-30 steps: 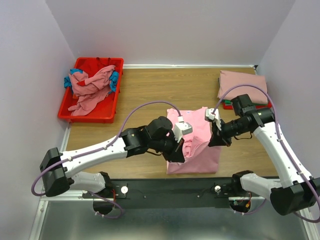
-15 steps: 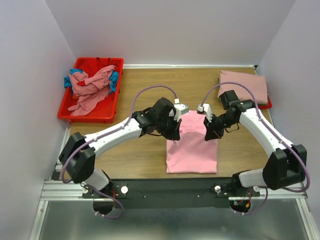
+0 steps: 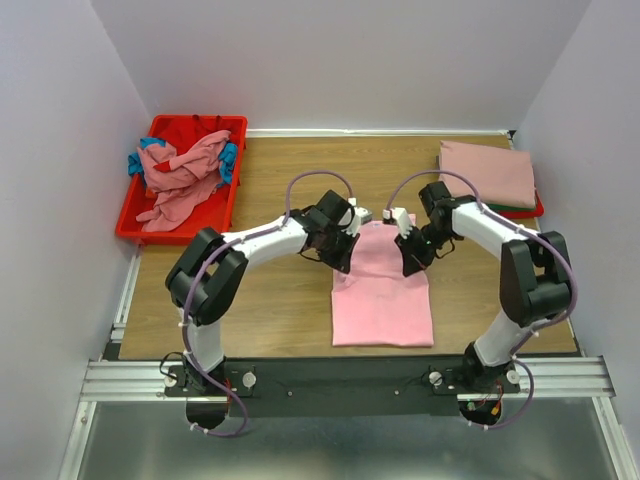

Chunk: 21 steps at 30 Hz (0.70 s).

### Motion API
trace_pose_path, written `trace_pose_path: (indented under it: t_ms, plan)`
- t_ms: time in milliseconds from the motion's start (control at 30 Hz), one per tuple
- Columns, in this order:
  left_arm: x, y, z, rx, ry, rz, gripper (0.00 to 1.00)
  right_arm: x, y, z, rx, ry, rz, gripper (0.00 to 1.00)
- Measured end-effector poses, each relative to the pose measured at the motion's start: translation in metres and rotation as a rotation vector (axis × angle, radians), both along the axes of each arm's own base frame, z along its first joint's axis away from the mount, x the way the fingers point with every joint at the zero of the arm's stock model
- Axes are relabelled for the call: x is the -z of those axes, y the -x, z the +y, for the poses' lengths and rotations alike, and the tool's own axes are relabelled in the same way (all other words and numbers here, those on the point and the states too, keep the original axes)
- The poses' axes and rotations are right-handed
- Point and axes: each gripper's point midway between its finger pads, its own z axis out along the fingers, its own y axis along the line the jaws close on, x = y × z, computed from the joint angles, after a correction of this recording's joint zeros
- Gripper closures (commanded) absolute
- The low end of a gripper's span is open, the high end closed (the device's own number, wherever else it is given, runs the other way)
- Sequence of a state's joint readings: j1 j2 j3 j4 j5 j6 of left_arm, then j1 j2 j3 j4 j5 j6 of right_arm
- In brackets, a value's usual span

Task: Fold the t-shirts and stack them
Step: Fold the tshirt

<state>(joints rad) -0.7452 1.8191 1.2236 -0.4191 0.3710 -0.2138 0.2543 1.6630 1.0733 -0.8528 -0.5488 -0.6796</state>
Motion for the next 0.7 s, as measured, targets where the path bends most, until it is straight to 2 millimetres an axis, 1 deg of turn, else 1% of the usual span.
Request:
trace_pose_path:
  t_ms: [200,300,367,467,500,600,667,700]
  plan:
    - [0.016,-0.032,0.003,-0.033,-0.015,-0.001,1.00,0.026,-0.020,-0.001,0.032,0.048,0.024,0.99]
    - [0.028,-0.047,0.002,-0.043,-0.025,0.002,1.00,0.034,-0.031,0.000,0.051,0.061,0.032,0.99]
    - [0.032,-0.054,0.002,-0.050,-0.027,0.009,1.00,0.034,-0.040,0.002,0.062,0.065,0.023,1.00]
    - [0.030,-0.070,0.000,-0.055,-0.022,-0.012,1.00,0.033,-0.057,0.003,0.081,0.076,-0.002,1.00]
    - [0.030,-0.079,-0.001,-0.062,-0.019,-0.020,1.00,0.034,-0.061,0.004,0.084,0.079,-0.006,1.00]
    - [0.030,-0.098,-0.001,-0.079,-0.016,-0.033,1.00,0.033,-0.081,0.006,0.093,0.088,-0.035,1.00]
    - [0.028,-0.114,0.001,-0.095,-0.015,-0.044,1.00,0.033,-0.098,0.008,0.102,0.096,-0.056,1.00]
    - [0.028,-0.125,0.002,-0.107,-0.015,-0.052,1.00,0.032,-0.108,0.009,0.106,0.102,-0.072,0.99]
